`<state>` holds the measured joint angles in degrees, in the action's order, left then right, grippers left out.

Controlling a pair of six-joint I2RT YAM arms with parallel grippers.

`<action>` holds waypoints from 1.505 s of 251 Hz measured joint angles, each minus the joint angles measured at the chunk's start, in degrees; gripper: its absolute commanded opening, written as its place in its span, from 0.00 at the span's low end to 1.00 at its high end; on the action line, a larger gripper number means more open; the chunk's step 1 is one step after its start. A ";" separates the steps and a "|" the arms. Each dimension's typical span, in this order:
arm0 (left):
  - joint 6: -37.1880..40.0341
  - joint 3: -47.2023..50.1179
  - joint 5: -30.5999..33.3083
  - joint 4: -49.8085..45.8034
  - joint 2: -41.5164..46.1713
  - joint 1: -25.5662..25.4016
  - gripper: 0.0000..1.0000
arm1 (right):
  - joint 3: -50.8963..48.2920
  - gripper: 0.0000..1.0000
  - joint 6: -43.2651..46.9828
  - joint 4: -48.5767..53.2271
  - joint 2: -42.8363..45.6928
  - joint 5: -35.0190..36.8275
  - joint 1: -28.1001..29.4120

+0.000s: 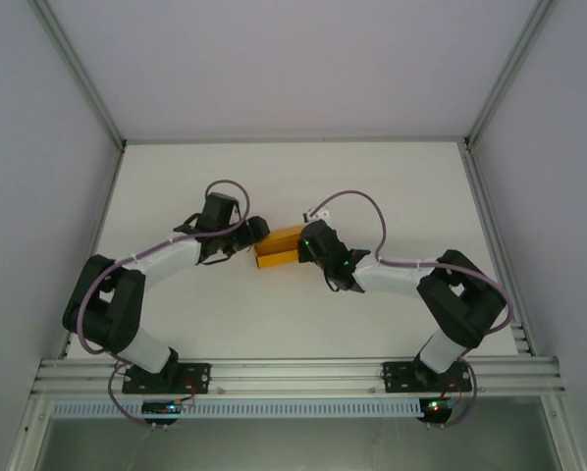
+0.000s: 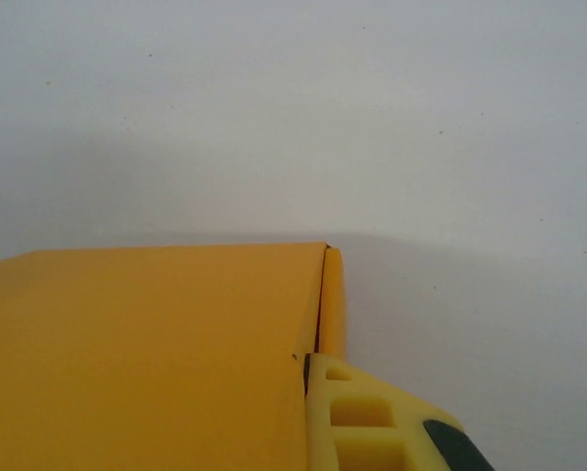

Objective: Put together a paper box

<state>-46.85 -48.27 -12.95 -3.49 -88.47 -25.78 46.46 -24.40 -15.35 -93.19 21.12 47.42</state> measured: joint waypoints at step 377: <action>-1.90 15.06 -17.53 44.24 -12.76 7.32 0.14 | 3.67 0.93 -9.09 14.19 1.97 -45.24 -19.26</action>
<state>-48.75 -33.21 -30.48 40.75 -101.23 -18.46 50.13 -33.50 -1.17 -91.22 -24.12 28.16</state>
